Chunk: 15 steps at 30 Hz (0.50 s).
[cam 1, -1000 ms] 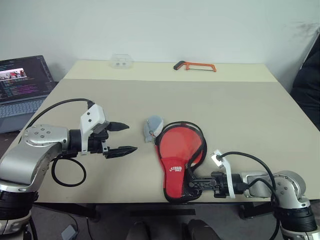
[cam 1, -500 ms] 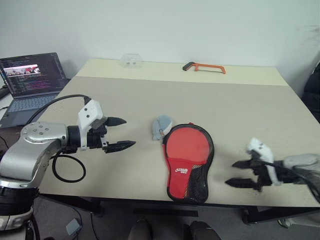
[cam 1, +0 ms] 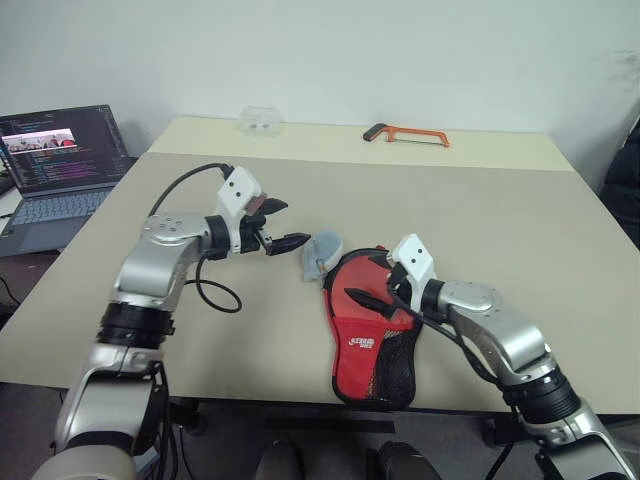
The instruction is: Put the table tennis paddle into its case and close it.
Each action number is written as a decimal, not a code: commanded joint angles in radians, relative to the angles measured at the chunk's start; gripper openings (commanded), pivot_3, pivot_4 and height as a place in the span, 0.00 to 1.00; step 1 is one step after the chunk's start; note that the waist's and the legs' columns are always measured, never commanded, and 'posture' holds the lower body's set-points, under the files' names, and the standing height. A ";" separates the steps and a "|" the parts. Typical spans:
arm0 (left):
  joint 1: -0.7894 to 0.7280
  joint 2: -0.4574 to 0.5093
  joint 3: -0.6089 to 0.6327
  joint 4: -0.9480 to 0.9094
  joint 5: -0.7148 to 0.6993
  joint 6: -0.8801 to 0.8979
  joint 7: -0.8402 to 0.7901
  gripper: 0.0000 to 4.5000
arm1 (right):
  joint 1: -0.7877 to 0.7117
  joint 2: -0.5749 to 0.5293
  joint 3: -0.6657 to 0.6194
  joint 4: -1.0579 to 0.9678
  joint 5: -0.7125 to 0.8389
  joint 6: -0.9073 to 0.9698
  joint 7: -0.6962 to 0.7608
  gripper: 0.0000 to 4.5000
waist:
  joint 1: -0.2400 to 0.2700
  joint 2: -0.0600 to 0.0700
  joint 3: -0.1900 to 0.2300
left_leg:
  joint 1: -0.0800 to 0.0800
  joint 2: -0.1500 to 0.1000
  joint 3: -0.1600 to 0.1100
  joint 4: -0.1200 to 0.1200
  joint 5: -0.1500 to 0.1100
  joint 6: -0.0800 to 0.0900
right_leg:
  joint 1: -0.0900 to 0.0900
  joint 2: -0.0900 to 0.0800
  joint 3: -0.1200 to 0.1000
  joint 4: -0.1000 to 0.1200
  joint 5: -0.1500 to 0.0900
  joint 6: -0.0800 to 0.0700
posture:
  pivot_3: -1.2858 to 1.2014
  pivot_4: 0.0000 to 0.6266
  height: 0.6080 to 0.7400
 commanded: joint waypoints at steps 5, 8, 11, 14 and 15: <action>-0.086 -0.074 -0.016 0.146 0.024 -0.075 -0.071 1.00 | 0.055 0.048 0.034 0.041 -0.056 0.044 -0.019 1.00 | 0.001 0.000 0.000 | 0.000 0.000 -0.001 0.000 0.000 0.000 | 0.000 0.001 -0.001 0.001 0.000 0.000 | 0.52 0.24 1.00; -0.103 -0.088 -0.014 0.181 0.020 -0.072 -0.103 1.00 | 0.057 0.059 0.045 0.067 -0.082 0.064 -0.026 1.00 | -0.004 0.000 0.000 | 0.002 0.000 -0.001 0.000 0.000 0.000 | 0.002 0.001 -0.001 0.002 0.000 0.000 | 0.52 0.24 1.00; -0.128 -0.109 -0.014 0.227 0.040 -0.062 -0.073 1.00 | 0.053 0.077 0.043 0.085 -0.099 0.062 -0.032 1.00 | -0.005 0.000 0.000 | 0.004 0.000 -0.001 0.000 0.000 0.000 | 0.003 0.001 -0.001 0.003 0.000 0.000 | 0.52 0.24 1.00; -0.147 -0.136 -0.024 0.275 0.084 -0.069 -0.003 1.00 | 0.049 0.089 0.040 0.093 -0.108 0.063 -0.032 1.00 | -0.006 -0.001 -0.001 | 0.004 0.000 -0.002 0.001 0.000 0.000 | 0.003 0.001 -0.001 0.003 0.000 0.000 | 0.52 0.24 1.00; -0.153 -0.147 -0.026 0.289 0.097 -0.068 0.023 1.00 | 0.047 0.092 0.040 0.097 -0.110 0.062 -0.032 1.00 | -0.006 -0.001 -0.001 | 0.004 0.000 -0.002 0.001 0.000 0.000 | 0.003 0.001 -0.001 0.003 0.000 0.000 | 0.52 0.24 1.00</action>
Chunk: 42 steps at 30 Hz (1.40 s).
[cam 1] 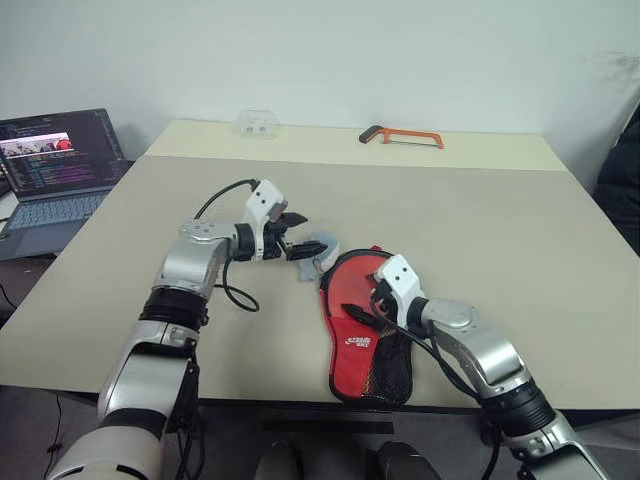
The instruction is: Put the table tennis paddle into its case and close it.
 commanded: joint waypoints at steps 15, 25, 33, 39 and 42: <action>-0.040 -0.157 -0.008 0.135 0.092 0.129 0.183 1.00 | -0.018 0.028 0.017 0.102 -0.065 0.084 -0.018 1.00 | -0.002 -0.001 -0.006 | 0.002 0.000 0.000 0.000 0.000 0.000 | 0.002 0.000 0.000 0.000 0.000 0.001 | 0.52 0.24 1.00; -0.047 -0.207 0.033 0.154 0.084 0.190 0.301 0.88 | -0.029 0.051 0.024 0.101 -0.087 0.076 -0.030 1.00 | -0.002 -0.001 -0.010 | 0.003 0.000 0.000 0.000 0.000 0.000 | 0.003 0.000 0.000 0.000 -0.002 0.004 | 0.52 0.24 1.00; -0.145 -0.227 0.029 0.302 0.138 0.062 0.395 0.33 | -0.042 0.052 0.014 0.133 -0.097 0.198 -0.040 1.00 | -0.002 -0.001 -0.011 | 0.004 0.000 0.000 0.000 0.000 0.000 | 0.004 0.000 0.000 0.000 -0.002 0.005 | 0.52 0.24 1.00; -0.250 -0.240 -0.013 0.469 0.228 -0.132 0.505 0.13 | -0.030 0.019 0.058 0.130 -0.114 0.212 -0.011 1.00 | -0.002 -0.001 -0.011 | 0.006 -0.001 0.000 0.000 0.003 0.003 | 0.006 0.000 0.001 -0.001 0.001 0.008 | 0.52 0.24 1.00; -0.296 -0.269 -0.046 0.545 0.284 -0.226 0.565 0.13 | -0.032 0.015 0.073 0.120 -0.108 0.217 0.007 1.00 | -0.002 -0.001 -0.011 | 0.006 -0.002 0.000 0.000 0.004 0.004 | 0.005 0.000 0.002 -0.002 0.003 0.008 | 0.52 0.24 1.00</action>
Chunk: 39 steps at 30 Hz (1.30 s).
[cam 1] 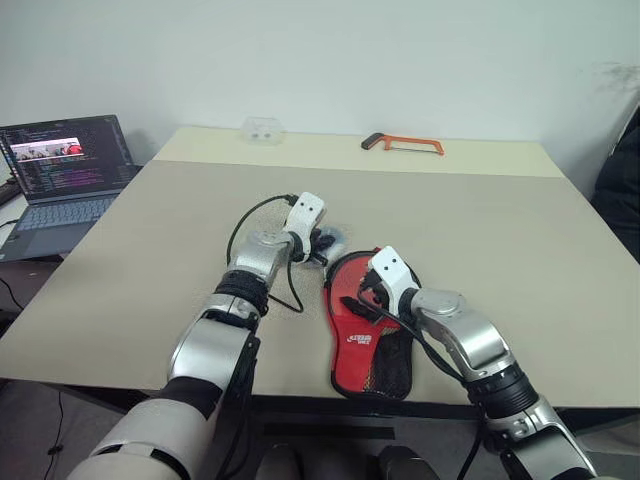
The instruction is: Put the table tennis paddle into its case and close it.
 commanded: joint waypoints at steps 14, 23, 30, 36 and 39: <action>-0.199 -0.145 -0.257 0.226 0.423 -0.319 0.436 0.13 | 0.048 -0.054 0.118 0.003 -0.023 0.119 0.079 1.00 | -0.001 0.000 0.000 | -0.005 0.000 0.002 -0.005 0.000 -0.001 | -0.003 0.000 0.000 -0.010 0.000 0.000 | 0.52 0.24 1.00; -0.229 -0.228 -0.328 0.249 0.549 -0.347 0.564 0.13 | 0.066 -0.069 0.139 -0.064 -0.020 0.160 0.087 1.00 | 0.005 0.000 0.000 | -0.007 0.000 0.002 -0.006 -0.002 -0.002 | -0.003 0.000 0.000 -0.015 0.000 0.000 | 0.52 0.24 1.00; -0.252 -0.320 -0.360 0.251 0.597 -0.410 0.593 0.13 | 0.074 -0.064 0.155 -0.091 -0.020 0.181 0.077 1.00 | 0.009 0.000 0.000 | -0.007 0.000 0.002 -0.006 -0.002 -0.002 | -0.003 0.000 0.000 -0.015 0.000 0.000 | 0.52 0.24 1.00; -0.222 -0.387 -0.452 0.254 0.682 -0.496 0.534 0.12 | 0.071 -0.052 0.168 -0.084 -0.034 0.172 0.071 1.00 | 0.010 0.000 0.000 | -0.007 0.000 0.002 -0.006 -0.002 -0.002 | -0.003 0.000 0.000 -0.015 0.000 0.000 | 0.52 0.24 1.00; -0.208 -0.394 -0.457 0.254 0.690 -0.507 0.527 0.12 | 0.069 -0.045 0.167 -0.079 -0.042 0.167 0.070 1.00 | 0.010 0.001 0.000 | -0.007 0.000 0.002 -0.006 -0.002 -0.002 | -0.002 -0.001 0.000 -0.016 0.000 0.000 | 0.52 0.24 1.00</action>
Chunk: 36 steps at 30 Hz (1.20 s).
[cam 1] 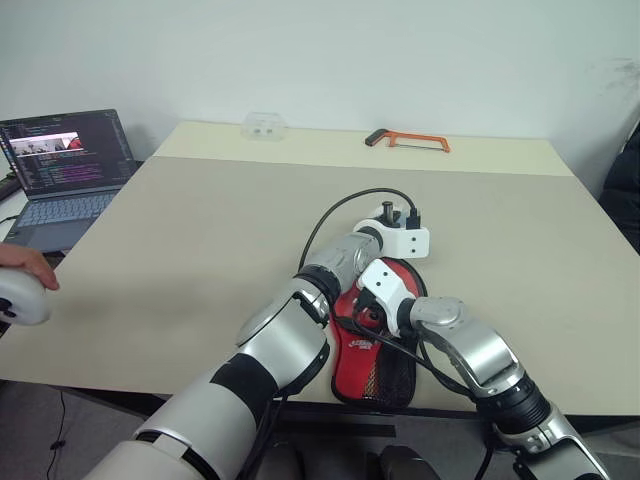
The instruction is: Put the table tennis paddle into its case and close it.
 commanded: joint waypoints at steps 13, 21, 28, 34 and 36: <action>0.014 -0.056 0.057 -0.044 -0.050 0.005 -0.127 0.52 | 0.023 0.021 0.086 0.133 -0.030 0.033 0.024 1.00 | -0.002 0.001 -0.002 | 0.001 0.000 0.000 0.000 0.000 0.000 | 0.000 0.000 0.000 0.001 0.000 0.000 | 0.52 0.24 1.00; 0.000 -0.011 0.091 -0.056 -0.087 -0.057 -0.223 0.99 | 0.004 0.007 0.085 0.170 -0.038 0.001 0.054 1.00 | -0.007 0.002 -0.002 | 0.001 0.000 0.000 0.000 0.000 0.000 | 0.000 0.000 0.000 0.001 0.000 0.000 | 0.52 0.24 1.00; -0.047 0.089 0.280 -0.104 -0.296 -0.104 -0.524 0.99 | -0.017 0.003 0.082 0.215 -0.043 -0.029 0.074 1.00 | -0.014 0.002 -0.002 | 0.002 0.001 -0.001 0.000 0.000 0.000 | 0.000 0.001 0.000 0.002 0.000 0.000 | 0.52 0.24 1.00; -0.081 0.206 0.395 -0.183 -0.441 -0.118 -0.734 0.99 | -0.026 -0.009 0.097 0.238 -0.048 -0.050 0.098 1.00 | -0.023 0.003 -0.002 | 0.002 0.001 -0.001 0.000 0.000 0.000 | 0.001 0.001 0.000 0.002 0.000 0.000 | 0.52 0.24 1.00; -0.082 0.248 0.427 -0.215 -0.486 -0.113 -0.798 0.99 | -0.028 -0.013 0.099 0.242 -0.050 -0.055 0.104 1.00 | -0.025 0.003 -0.002 | 0.002 0.001 -0.001 0.000 0.000 0.000 | 0.001 0.001 0.000 0.002 0.000 0.000 | 0.52 0.24 1.00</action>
